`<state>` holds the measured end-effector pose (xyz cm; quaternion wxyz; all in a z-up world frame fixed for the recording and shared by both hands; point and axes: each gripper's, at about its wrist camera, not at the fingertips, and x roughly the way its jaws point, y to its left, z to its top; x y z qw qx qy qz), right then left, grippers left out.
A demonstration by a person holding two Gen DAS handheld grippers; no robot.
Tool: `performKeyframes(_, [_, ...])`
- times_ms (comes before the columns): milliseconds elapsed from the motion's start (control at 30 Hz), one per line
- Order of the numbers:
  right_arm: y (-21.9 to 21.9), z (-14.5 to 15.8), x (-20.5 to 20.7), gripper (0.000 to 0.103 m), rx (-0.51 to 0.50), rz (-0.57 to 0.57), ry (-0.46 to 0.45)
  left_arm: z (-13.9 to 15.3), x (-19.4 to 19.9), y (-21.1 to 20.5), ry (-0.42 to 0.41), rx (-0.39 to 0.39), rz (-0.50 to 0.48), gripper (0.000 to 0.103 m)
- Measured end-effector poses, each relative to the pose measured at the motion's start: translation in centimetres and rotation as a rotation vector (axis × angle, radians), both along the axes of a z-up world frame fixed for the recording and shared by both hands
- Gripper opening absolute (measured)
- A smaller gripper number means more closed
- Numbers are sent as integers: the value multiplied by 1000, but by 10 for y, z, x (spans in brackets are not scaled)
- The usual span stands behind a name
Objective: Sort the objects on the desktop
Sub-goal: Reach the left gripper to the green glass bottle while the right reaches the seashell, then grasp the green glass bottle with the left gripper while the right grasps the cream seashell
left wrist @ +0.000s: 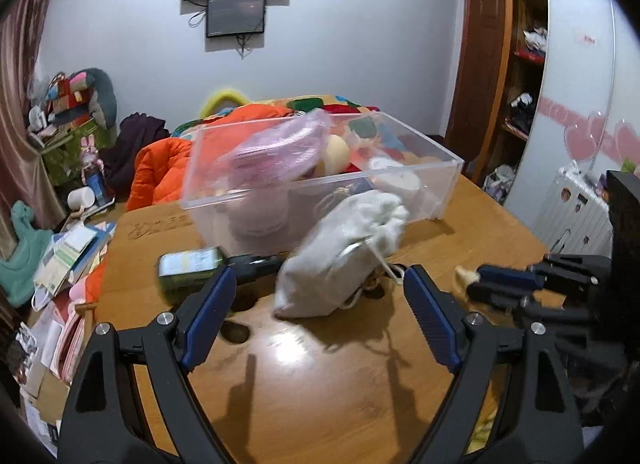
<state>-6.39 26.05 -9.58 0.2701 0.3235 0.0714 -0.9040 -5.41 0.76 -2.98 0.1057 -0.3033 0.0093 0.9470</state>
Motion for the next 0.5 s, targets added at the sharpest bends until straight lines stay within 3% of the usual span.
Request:
performKeyframes(133, [6, 0, -10, 16, -22, -18, -10, -3, 3, -37, -31, 7, 96, 86])
performKeyframes(300, [10, -1, -18, 16, -45, -24, -38, -16, -15, -72, -101, 69, 202, 86])
performKeyframes(400, [10, -1, -20, 16, -46, -25, -45, -25, -31, -80, -142, 130, 198, 86])
performKeyframes(500, [11, -2, -24, 16, -44, -34, -53, -29, -46, -76, -153, 129, 187, 86])
